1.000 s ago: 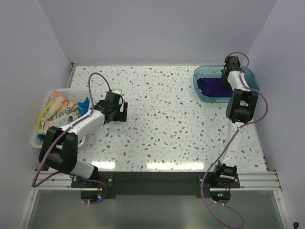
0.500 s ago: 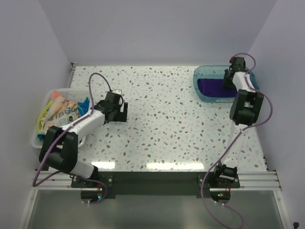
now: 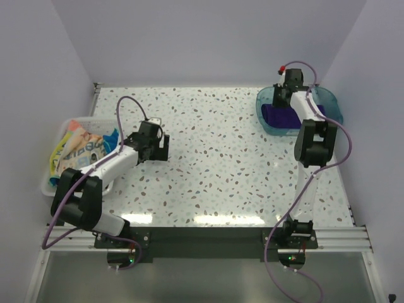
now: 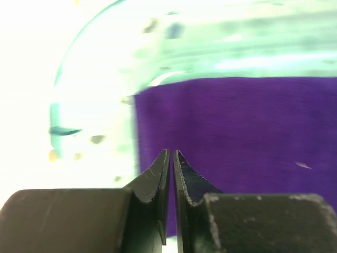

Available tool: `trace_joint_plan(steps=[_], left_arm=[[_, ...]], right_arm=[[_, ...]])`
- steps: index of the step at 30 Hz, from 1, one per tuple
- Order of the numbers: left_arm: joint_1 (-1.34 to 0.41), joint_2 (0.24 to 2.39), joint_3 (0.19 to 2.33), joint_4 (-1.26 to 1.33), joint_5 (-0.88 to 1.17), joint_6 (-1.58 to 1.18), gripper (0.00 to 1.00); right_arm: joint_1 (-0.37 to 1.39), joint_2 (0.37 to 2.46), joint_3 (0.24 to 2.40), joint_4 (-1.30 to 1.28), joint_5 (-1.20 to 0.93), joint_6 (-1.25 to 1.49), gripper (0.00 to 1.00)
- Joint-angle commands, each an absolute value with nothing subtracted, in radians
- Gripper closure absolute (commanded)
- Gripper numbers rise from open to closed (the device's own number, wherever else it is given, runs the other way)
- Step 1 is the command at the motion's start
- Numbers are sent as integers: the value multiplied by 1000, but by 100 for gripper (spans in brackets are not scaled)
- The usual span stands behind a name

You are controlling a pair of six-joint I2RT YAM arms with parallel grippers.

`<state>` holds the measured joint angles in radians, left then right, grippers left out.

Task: Fold and stack the towels
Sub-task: Neatly place the folded towel into the bin

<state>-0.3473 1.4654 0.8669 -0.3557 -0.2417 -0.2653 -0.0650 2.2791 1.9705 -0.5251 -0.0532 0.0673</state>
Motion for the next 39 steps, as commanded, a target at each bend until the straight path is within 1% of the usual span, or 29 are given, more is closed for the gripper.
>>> trace_joint_plan(steps=[1, 9, 14, 19, 25, 26, 28, 29, 31, 32, 34, 35, 37, 38, 39], left_arm=[[-339, 1427, 865, -314, -239, -242, 0], [-339, 1405, 865, -318, -247, -241, 0], [-337, 1388, 865, -316, -245, -241, 0], [-339, 1374, 865, -314, -242, -242, 0], [-339, 1348, 862, -311, -248, -245, 0], [-339, 1342, 862, -310, -250, -248, 0], [-337, 1321, 864, -305, -262, -256, 0], [-336, 1313, 868, -305, -277, -262, 0], [-310, 1301, 900, -336, -334, -304, 0], [-293, 1301, 923, -356, -340, -323, 0], [-232, 1299, 989, -409, -374, -374, 0], [-213, 1301, 1011, -426, -391, -386, 0], [-161, 1311, 1075, -465, -435, -397, 0], [-144, 1318, 1094, -472, -451, -394, 0], [-106, 1324, 1124, -477, -468, -388, 1]], right_arm=[[-41, 2267, 1965, -495, -121, 95, 91], [-29, 2341, 1985, -506, -155, 152, 92], [-29, 2336, 1996, -511, -233, 153, 92], [-29, 2258, 1982, -492, -278, 144, 89], [-29, 2117, 1918, -492, -190, 129, 85], [-29, 2096, 1884, -494, -175, 130, 80], [-29, 2013, 1849, -505, -123, 129, 75], [-29, 1981, 1817, -530, -114, 130, 70], [-28, 1881, 1774, -554, -110, 164, 64], [-26, 1847, 1720, -567, -120, 176, 55], [-8, 1736, 1660, -584, -108, 213, 46], [32, 1703, 1601, -597, -101, 219, 37], [72, 1607, 1540, -610, -69, 239, 30], [95, 1579, 1490, -615, -72, 241, 24], [142, 1557, 1468, -623, -75, 241, 22]])
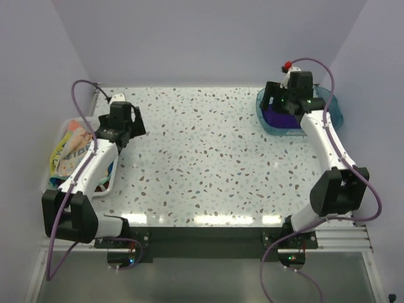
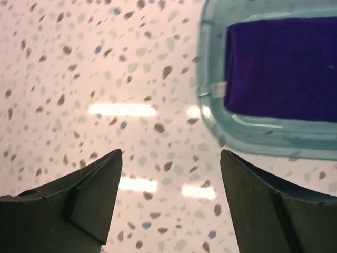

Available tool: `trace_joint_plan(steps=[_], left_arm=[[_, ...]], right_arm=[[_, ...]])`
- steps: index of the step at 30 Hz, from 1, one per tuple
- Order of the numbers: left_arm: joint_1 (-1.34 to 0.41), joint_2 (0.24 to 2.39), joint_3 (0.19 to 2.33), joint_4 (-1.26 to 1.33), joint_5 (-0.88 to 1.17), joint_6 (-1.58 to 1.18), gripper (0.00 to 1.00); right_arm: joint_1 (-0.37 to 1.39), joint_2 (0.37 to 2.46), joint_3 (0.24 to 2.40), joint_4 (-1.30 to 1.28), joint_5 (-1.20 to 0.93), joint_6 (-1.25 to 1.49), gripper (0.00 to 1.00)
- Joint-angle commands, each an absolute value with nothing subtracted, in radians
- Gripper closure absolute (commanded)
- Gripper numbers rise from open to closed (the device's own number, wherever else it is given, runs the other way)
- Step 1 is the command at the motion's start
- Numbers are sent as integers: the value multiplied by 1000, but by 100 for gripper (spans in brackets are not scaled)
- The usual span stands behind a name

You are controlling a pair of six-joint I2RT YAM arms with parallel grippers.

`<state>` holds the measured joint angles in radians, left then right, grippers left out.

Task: Fold and stack the towels
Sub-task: Neatly place the folded towel into the bin, then grab crumpled towel

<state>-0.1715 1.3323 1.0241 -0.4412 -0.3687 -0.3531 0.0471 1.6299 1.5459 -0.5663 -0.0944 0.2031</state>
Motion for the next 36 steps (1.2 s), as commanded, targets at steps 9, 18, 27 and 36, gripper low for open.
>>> trace_joint_plan(steps=[9, 18, 27, 36], left_arm=[[116, 1428, 1143, -477, -569, -396, 6], [169, 1534, 1089, -417, -488, -394, 11], [179, 1395, 985, -479, -572, -460, 20], [202, 1347, 851, -472, -546, -549, 25]], right_arm=[[380, 1309, 1192, -612, -150, 232, 19], [423, 1193, 1045, -652, -156, 229, 19], [426, 1184, 1068, -712, -150, 227, 19], [431, 1201, 1062, -686, -186, 229, 19]])
